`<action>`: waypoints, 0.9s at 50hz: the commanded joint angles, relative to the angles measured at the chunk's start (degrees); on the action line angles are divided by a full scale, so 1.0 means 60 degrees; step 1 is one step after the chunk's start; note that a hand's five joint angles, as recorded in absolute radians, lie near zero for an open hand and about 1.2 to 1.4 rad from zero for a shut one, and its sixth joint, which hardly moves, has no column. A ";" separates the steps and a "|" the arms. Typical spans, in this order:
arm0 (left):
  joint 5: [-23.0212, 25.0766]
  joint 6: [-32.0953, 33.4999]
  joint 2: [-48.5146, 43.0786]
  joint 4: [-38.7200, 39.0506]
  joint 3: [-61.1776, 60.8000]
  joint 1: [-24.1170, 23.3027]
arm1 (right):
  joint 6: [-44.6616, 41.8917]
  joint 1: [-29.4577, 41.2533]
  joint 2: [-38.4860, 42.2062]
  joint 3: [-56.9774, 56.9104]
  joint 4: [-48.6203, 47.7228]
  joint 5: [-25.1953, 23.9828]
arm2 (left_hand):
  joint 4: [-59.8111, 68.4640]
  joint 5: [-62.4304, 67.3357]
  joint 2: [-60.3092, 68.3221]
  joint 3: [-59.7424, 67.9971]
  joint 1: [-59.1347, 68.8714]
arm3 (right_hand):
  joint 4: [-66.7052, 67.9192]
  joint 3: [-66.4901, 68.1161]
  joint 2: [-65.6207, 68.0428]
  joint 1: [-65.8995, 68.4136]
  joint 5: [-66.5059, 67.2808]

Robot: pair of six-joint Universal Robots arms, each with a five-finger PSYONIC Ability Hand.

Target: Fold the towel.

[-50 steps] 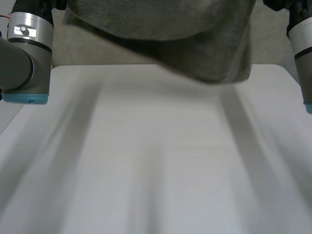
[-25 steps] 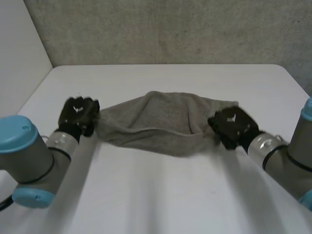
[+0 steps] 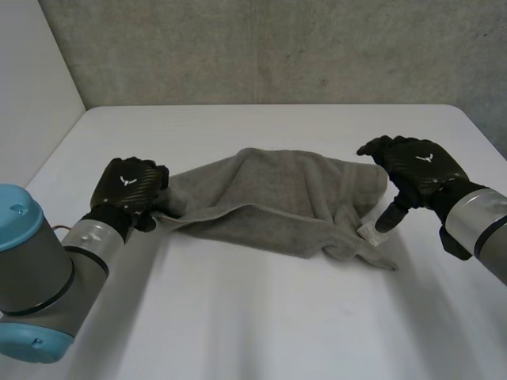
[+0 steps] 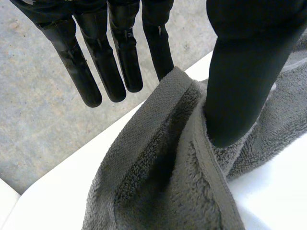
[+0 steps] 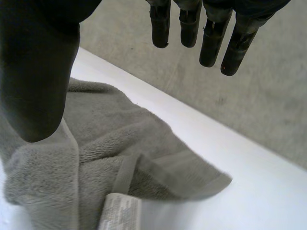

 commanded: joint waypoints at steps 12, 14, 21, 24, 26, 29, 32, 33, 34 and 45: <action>0.0012 0.0024 -0.0179 0.0056 -0.0316 0.0006 | 0.0966 -0.0617 0.2600 -0.0569 0.1397 -0.1301 | 0.0798 0.0825 0.0804 0.0802 0.0785 | -0.0427 -0.0280 -0.0303 -0.0172 -0.0205; 0.0012 0.0053 -0.0164 0.0071 -0.0360 0.0006 | 0.0995 -0.0602 0.2761 -0.0642 0.1528 -0.1316 | 0.0770 0.0797 0.0776 0.0774 0.0757 | -0.0259 -0.0112 -0.0135 -0.0004 -0.0036; 0.0012 0.0682 -0.0193 0.0085 -0.0492 -0.0023 | 0.1009 -0.0544 0.3522 -0.1125 0.2056 -0.1389 | 0.0237 0.0264 0.0244 0.0242 0.0224 | 0.0942 0.1089 0.1066 0.1197 0.1165; 0.0027 0.0946 -0.0223 0.0100 -0.0521 -0.0023 | 0.1024 -0.0529 0.3654 -0.1184 0.2041 -0.1389 | 0.0209 0.0236 0.0216 0.0214 0.0196 | 0.2508 0.2654 0.2631 0.2762 0.2730; 0.0027 0.1006 -0.0223 0.0100 -0.0521 -0.0023 | 0.1024 -0.0529 0.3669 -0.1184 0.2041 -0.1389 | 0.0181 0.0208 0.0188 0.0185 0.0168 | 0.3358 0.3504 0.3481 0.3613 0.3580; 0.0027 0.1020 -0.0223 0.0217 -0.0550 -0.0023 | 0.1024 -0.0558 0.3669 -0.1170 0.2056 -0.1404 | 0.0013 0.0040 0.0020 0.0018 0.0000 | 0.4948 0.5094 0.5072 0.5203 0.5170; 0.0041 0.1035 -0.0223 0.0305 -0.0609 -0.0038 | 0.1024 -0.0602 0.3539 -0.1067 0.2027 -0.1404 | -0.0015 0.0012 -0.0008 -0.0011 -0.0028 | 0.5738 0.5884 0.5861 0.5993 0.5960; 0.0100 0.1035 -0.0223 0.0334 -0.0653 -0.0038 | 0.1024 -0.0631 0.3451 -0.1023 0.2027 -0.1404 | -0.0071 -0.0044 -0.0064 -0.0066 -0.0084 | 0.5741 0.5887 0.5864 0.5996 0.5963; 0.0100 0.1035 -0.0223 0.0334 -0.0653 -0.0038 | 0.1024 -0.0632 0.3450 -0.1023 0.2027 -0.1404 | -0.0071 -0.0044 -0.0065 -0.0067 -0.0084 | 0.5741 0.5887 0.5864 0.5996 0.5963; 0.0730 0.1108 -0.0340 0.0364 -0.0800 -0.0053 | 0.1024 -0.0734 0.3274 -0.0671 0.1909 -0.1667 | -0.0576 -0.0549 -0.0569 -0.0572 -0.0589 | 0.3330 0.3476 0.3454 0.3585 0.3552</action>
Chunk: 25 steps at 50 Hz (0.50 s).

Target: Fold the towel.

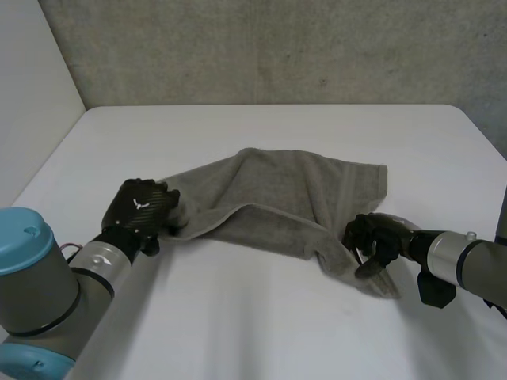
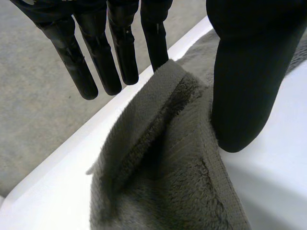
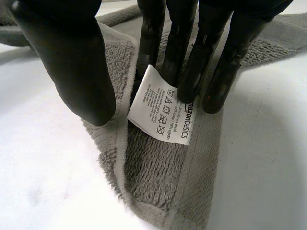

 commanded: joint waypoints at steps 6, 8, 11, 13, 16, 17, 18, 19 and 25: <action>0.0207 0.0030 -0.0085 0.0007 -0.0039 -0.0001 | 0.0461 -0.0021 -0.0082 0.0075 -0.0413 -0.0052 | -0.0026 0.0009 -0.0017 -0.0026 -0.0041 | -0.2589 -0.2520 -0.2513 -0.2521 -0.2549; 0.0207 0.0030 -0.0070 0.0007 -0.0039 -0.0001 | 0.0727 -0.0006 -0.0127 0.0030 -0.0472 -0.0037 | -0.0140 -0.0105 -0.0132 -0.0140 -0.0155 | -0.2561 -0.2492 -0.2485 -0.2493 -0.2521; 0.0207 0.0030 -0.0041 -0.0008 -0.0054 -0.0016 | 0.1020 -0.0006 -0.0200 -0.0087 -0.0546 0.0007 | -0.0421 -0.0386 -0.0412 -0.0421 -0.0436 | -0.2505 -0.2436 -0.2429 -0.2437 -0.2465; 0.0207 0.0030 -0.0041 -0.0008 -0.0069 -0.0031 | 0.1049 0.0053 -0.0185 -0.0131 -0.0546 0.0021 | -0.0533 -0.0498 -0.0524 -0.0533 -0.0548 | -0.2477 -0.2408 -0.2401 -0.2409 -0.2437; 0.0207 0.0030 -0.0011 -0.0008 -0.0069 -0.0133 | 0.1137 0.0170 -0.0200 -0.0146 -0.0575 0.0080 | -0.0533 -0.0498 -0.0524 -0.0533 -0.0548 | -0.2337 -0.2267 -0.2261 -0.2269 -0.2297; 0.0207 0.0016 -0.0011 -0.0008 -0.0083 -0.0235 | 0.1137 0.0286 -0.0171 -0.0146 -0.0589 0.0138 | -0.0560 -0.0526 -0.0552 -0.0560 -0.0576 | -0.2281 -0.2212 -0.2205 -0.2213 -0.2241; 0.0192 0.0030 -0.0011 -0.0022 -0.0083 -0.0294 | 0.1137 0.0418 -0.0113 -0.0146 -0.0619 0.0254 | -0.0561 -0.0526 -0.0552 -0.0561 -0.0576 | -0.2197 -0.2128 -0.2121 -0.2130 -0.2157; 0.0192 0.0030 -0.0011 -0.0023 -0.0083 -0.0294 | 0.1137 0.0419 -0.0112 -0.0146 -0.0619 0.0256 | -0.0561 -0.0526 -0.0552 -0.0561 -0.0576 | -0.2197 -0.2127 -0.2120 -0.2129 -0.2157; 0.0192 0.0045 0.0091 -0.0022 -0.0244 -0.0338 | 0.1122 0.0580 0.0034 -0.0073 -0.0896 0.0767 | -0.0561 -0.0526 -0.0552 -0.0561 -0.0576 | -0.1861 -0.1791 -0.1784 -0.1793 -0.1821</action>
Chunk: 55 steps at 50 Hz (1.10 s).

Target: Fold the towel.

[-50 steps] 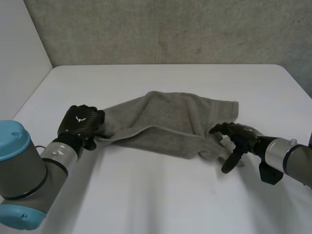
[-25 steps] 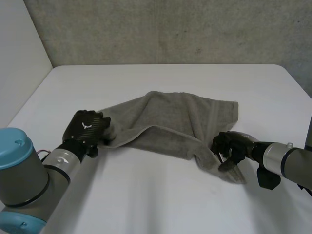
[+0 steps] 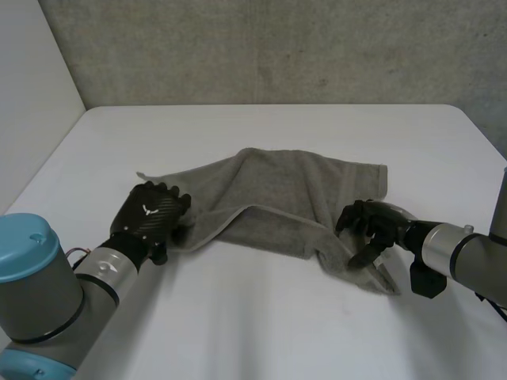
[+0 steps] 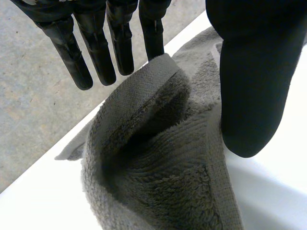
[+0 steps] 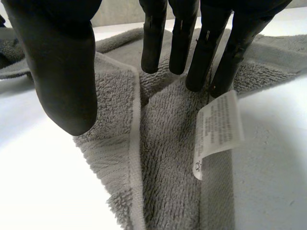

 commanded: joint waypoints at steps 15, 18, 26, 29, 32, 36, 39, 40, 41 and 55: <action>-0.0016 0.0061 0.0088 -0.0008 -0.0170 -0.0295 | -0.0040 0.0413 0.0418 0.0103 -0.0349 0.0507 | 0.0554 0.0593 0.0542 0.0535 0.0506 | 0.2977 0.2990 0.2922 0.2938 0.2921; -0.0031 0.0134 0.0073 0.0007 -0.0155 -0.0295 | -0.0128 0.0457 0.0433 0.0161 -0.0436 0.0507 | 0.0554 0.0593 0.0542 0.0535 0.0506 | 0.4070 0.4084 0.4016 0.4031 0.4015; -0.0031 0.0222 0.0044 0.0007 -0.0155 -0.0280 | -0.0143 0.0442 0.0272 0.0308 -0.0480 0.0492 | 0.0554 0.0593 0.0542 0.0535 0.0506 | 0.8209 0.8223 0.8155 0.8170 0.8154; -0.0060 0.0236 0.0073 -0.0037 -0.0170 -0.0295 | -0.0143 0.0339 -0.0387 0.0425 -0.0671 0.0507 | 0.0554 0.0593 0.0542 0.0535 0.0506 | 0.8209 0.8223 0.8155 0.8170 0.8154; -0.0031 0.0236 0.0175 -0.0110 -0.0184 -0.0353 | -0.0143 0.0222 -0.1515 0.0718 -0.1052 0.0507 | 0.0582 0.0621 0.0570 0.0563 0.0534 | 0.8209 0.8223 0.8155 0.8170 0.8154; -0.0031 0.0105 0.0584 -0.0270 -0.0316 -0.0543 | -0.0128 0.0018 -0.2596 0.1141 -0.1578 0.0507 | 0.0638 0.0677 0.0626 0.0619 0.0590 | 0.8209 0.8223 0.8155 0.8170 0.8154; -0.0074 0.0061 0.0790 -0.0402 -0.0374 -0.0806 | -0.0128 -0.0099 -0.3095 0.1361 -0.1754 0.0536 | 0.0638 0.0677 0.0626 0.0619 0.0590 | 0.8209 0.8223 0.8155 0.8170 0.8154; -0.0075 0.0061 0.0791 -0.0403 -0.0375 -0.0808 | -0.0128 -0.0100 -0.3097 0.1362 -0.1755 0.0536 | 0.0638 0.0677 0.0626 0.0619 0.0590 | 0.8209 0.8223 0.8155 0.8170 0.8154; -0.0089 0.0061 0.0907 -0.0418 -0.0389 -0.0967 | -0.0157 -0.0216 -0.3271 0.1464 -0.1813 0.0536 | 0.0638 0.0677 0.0626 0.0619 0.0590 | 0.8209 0.8223 0.8155 0.8170 0.8154; -0.2810 0.0323 -0.0347 0.0387 0.0399 0.0259 | -0.1050 -0.1067 -0.3537 0.1699 -0.1755 0.0375 | 0.6385 0.6424 0.6374 0.6366 0.6337 | 0.8209 0.8223 0.8155 0.8170 0.8154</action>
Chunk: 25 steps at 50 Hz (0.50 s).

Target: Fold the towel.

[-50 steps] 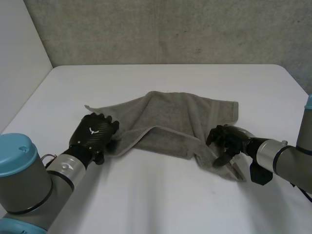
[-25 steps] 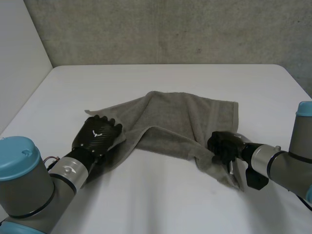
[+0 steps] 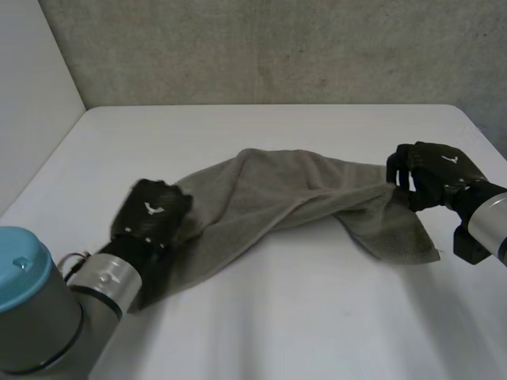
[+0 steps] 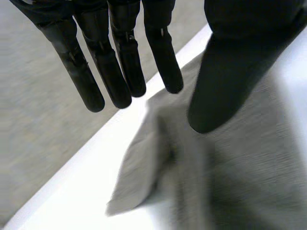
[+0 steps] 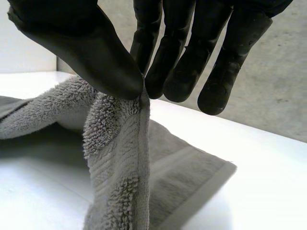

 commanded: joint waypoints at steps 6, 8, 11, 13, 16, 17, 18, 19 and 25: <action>-0.2211 0.0664 -0.2131 0.0517 0.1281 0.1716 | -0.0521 -0.0252 0.0043 0.0204 0.0082 -0.0126 | 0.2089 0.2108 0.2096 0.2099 0.2111 | 0.0665 0.0590 0.0698 0.0681 0.0559; -0.2095 0.0708 -0.2087 0.0517 0.1194 0.1892 | -0.0521 -0.0208 0.0029 0.0233 0.0067 -0.0126 | 0.1950 0.1969 0.1957 0.1960 0.1972 | 0.0665 0.0590 0.0698 0.0681 0.0559; -0.1745 0.0693 -0.1636 0.0517 0.0931 0.1819 | -0.0521 -0.0207 0.0000 0.0321 0.0053 -0.0068 | 0.1726 0.1745 0.1733 0.1736 0.1748 | 0.0665 0.0590 0.0698 0.0681 0.0559; -0.1496 0.0621 -0.1154 0.0517 0.0770 0.1688 | -0.0521 -0.0222 -0.0015 0.0365 0.0009 -0.0010 | 0.1281 0.1299 0.1288 0.1291 0.1302 | 0.0665 0.0590 0.0698 0.0681 0.0559; -0.1071 0.0518 -0.0158 0.0517 0.0448 0.1061 | -0.0521 -0.0251 -0.0088 0.0423 -0.0035 0.0035 | 0.0243 0.0262 0.0250 0.0253 0.0264 | 0.0665 0.0590 0.0698 0.0681 0.0559; -0.1069 0.0517 -0.0153 0.0517 0.0446 0.1057 | -0.0521 -0.0251 -0.0088 0.0424 -0.0035 0.0035 | 0.0239 0.0258 0.0246 0.0249 0.0260 | 0.0665 0.0590 0.0698 0.0681 0.0559; -0.0982 0.0401 0.0340 0.0517 0.0330 0.0709 | -0.0521 -0.0266 -0.0161 0.0424 -0.0035 0.0035 | -0.0066 -0.0048 -0.0060 -0.0056 -0.0045 | 0.0665 0.0590 0.0698 0.0681 0.0559; -0.0923 0.0212 0.0809 0.0503 0.0227 0.0430 | -0.0507 -0.0280 -0.0292 0.0424 -0.0035 0.0049 | -0.0153 -0.0134 -0.0146 -0.0143 -0.0131 | 0.0665 0.0590 0.0698 0.0681 0.0559; -0.0864 -0.0698 0.1854 0.0049 0.0051 -0.0393 | -0.0477 -0.0339 -0.0674 0.0409 -0.0021 0.0064 | -0.0154 -0.0135 -0.0147 -0.0144 -0.0132 | 0.0665 0.0590 0.0698 0.0681 0.0559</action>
